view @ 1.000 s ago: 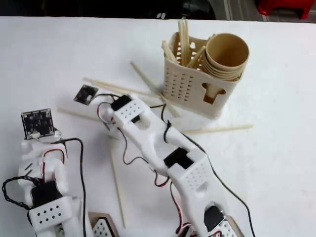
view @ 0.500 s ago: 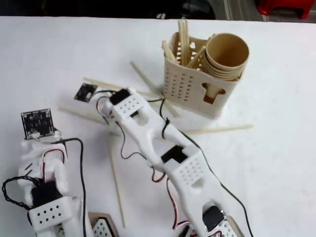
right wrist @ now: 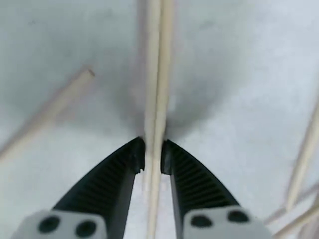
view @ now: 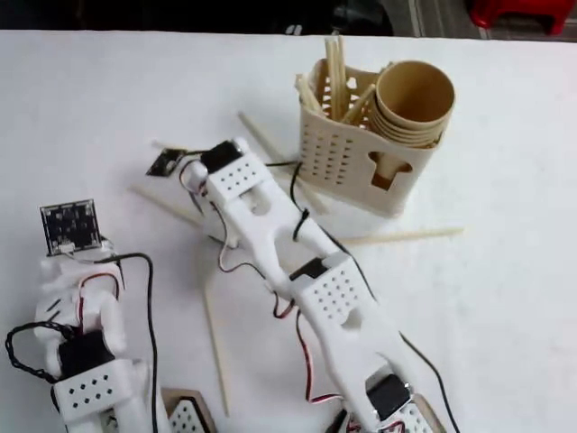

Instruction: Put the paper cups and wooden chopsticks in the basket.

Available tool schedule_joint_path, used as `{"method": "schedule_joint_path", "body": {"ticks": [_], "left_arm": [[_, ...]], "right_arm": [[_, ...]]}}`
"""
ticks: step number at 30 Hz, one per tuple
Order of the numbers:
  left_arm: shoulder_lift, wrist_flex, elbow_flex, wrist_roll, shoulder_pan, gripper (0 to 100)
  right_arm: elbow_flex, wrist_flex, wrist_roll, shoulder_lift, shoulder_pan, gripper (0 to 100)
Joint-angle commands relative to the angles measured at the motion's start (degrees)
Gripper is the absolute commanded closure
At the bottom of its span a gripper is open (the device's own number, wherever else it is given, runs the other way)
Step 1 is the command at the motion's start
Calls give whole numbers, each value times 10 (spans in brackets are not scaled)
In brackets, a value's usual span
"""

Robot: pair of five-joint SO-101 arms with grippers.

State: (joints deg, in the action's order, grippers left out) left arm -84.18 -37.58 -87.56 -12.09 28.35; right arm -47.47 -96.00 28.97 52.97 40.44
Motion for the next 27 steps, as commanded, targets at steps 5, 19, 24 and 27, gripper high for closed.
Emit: {"method": "schedule_joint_path", "body": {"ticks": [5,19,24,27], "left_arm": [[-8,6,4,5,3,976],[-8,5,4,5,3,976],[-8,4,4,-14,3,976],[-8,4,4,-17,3,976]], "right_arm": [[-27,-23,-29,-116,-21,979],[144,53,-47,-204,7,912],[231,157,-43,-204,51,789],[267,218,-43,-200,68,786]]}}
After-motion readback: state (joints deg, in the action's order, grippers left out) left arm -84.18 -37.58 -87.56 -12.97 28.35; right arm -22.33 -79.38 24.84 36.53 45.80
